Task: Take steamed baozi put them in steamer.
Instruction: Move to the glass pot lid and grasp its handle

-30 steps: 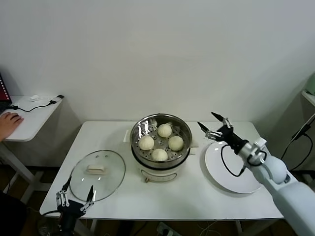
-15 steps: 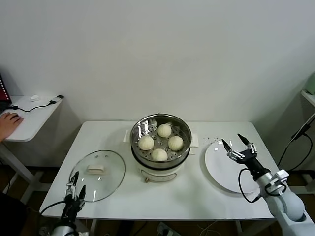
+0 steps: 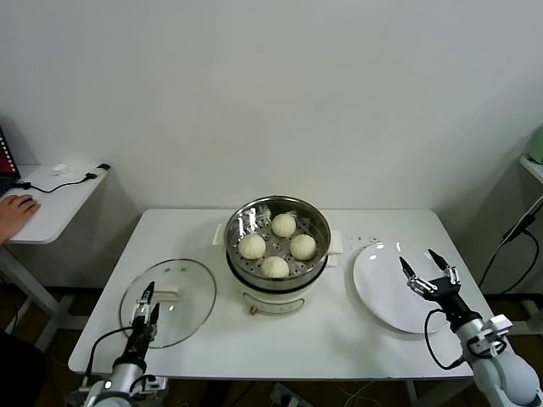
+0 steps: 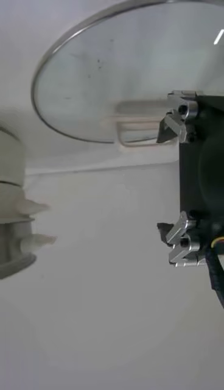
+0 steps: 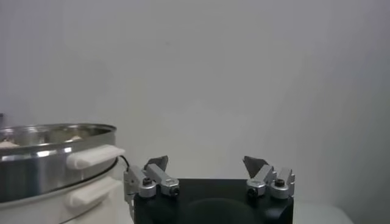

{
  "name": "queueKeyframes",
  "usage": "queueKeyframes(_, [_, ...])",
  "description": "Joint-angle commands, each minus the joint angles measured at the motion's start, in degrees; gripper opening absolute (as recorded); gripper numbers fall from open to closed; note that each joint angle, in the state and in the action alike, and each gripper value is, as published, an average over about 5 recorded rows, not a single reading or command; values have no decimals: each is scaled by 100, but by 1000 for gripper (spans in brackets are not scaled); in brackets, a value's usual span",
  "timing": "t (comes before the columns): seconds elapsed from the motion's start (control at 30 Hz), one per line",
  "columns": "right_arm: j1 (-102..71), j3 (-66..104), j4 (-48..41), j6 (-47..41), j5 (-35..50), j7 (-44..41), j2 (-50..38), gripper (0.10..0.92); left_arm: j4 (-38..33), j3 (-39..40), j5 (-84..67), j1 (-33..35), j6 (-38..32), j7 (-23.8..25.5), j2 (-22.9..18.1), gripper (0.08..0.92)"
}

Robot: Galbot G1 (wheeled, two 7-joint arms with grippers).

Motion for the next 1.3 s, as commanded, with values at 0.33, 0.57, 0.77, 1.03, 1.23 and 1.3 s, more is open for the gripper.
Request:
queueKeyframes(0.33, [-70, 118, -197, 80, -387, -29, 238, 823, 1476, 164, -16, -1201, -140, -301, 162, 823])
queueKeyframes(0.57, [-66, 130, -249, 120, -459, -46, 265, 823, 1654, 237, -149, -1386, -66, -487, 163, 823])
queueKeyframes(0.77, [-81, 165, -351, 191, -584, -101, 323, 823, 1686, 289, -269, -1431, -65, -459, 185, 817])
queueKeyframes(1.03, [-73, 202, -454, 253, -737, -142, 383, 823, 1795, 274, -312, -1489, -111, -335, 196, 623])
queueKeyframes(1.23, [-63, 357, -524, 266, -808, -189, 414, 823, 1745, 272, -392, -1472, -111, -308, 214, 450])
queueKeyframes(1.3, [-60, 388, -543, 272, -807, -200, 405, 823, 1687, 271, -421, -1449, -112, -297, 226, 389])
